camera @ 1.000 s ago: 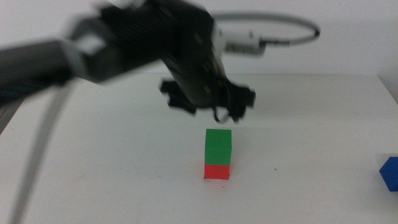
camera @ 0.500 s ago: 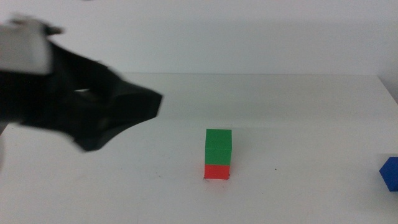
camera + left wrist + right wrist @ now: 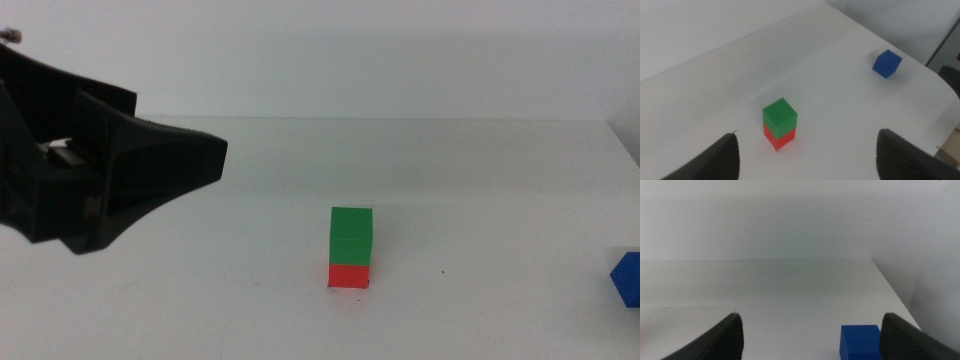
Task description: Stack red cubes first, then green, then blue cubes in a specific spot.
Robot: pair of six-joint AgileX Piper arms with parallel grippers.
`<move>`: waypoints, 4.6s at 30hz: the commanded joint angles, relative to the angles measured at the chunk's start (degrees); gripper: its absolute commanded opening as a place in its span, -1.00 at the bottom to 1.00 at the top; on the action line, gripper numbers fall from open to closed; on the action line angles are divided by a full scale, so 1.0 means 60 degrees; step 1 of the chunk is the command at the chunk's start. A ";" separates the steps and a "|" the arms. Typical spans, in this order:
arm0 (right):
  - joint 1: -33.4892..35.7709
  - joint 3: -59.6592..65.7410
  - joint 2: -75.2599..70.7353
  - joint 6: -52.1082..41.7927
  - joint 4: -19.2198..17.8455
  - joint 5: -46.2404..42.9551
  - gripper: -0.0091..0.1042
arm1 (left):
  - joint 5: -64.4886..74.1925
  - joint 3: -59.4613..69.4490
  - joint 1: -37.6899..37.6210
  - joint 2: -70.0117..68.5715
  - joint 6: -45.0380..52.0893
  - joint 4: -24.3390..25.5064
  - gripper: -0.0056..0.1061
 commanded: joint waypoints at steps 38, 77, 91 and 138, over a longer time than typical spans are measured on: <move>-0.0583 -0.8519 1.1144 0.1529 -0.0606 0.7109 0.56 | -0.0705 0.0017 0.0024 -0.0047 0.0000 -0.0061 0.78; 0.2269 -1.1822 1.5267 0.4427 -0.2096 0.7270 -0.59 | -0.0742 0.0017 0.0024 -0.0047 0.0000 -0.0061 0.78; 0.7709 -1.7695 1.8801 0.8204 -0.3685 0.9849 -0.59 | -0.0762 0.0017 0.0024 -0.0047 0.0000 -0.0061 0.78; 0.7906 -1.7878 1.8864 0.8754 -0.3359 0.9849 -0.57 | -0.0762 0.0017 0.0024 -0.0047 0.0000 -0.0061 0.78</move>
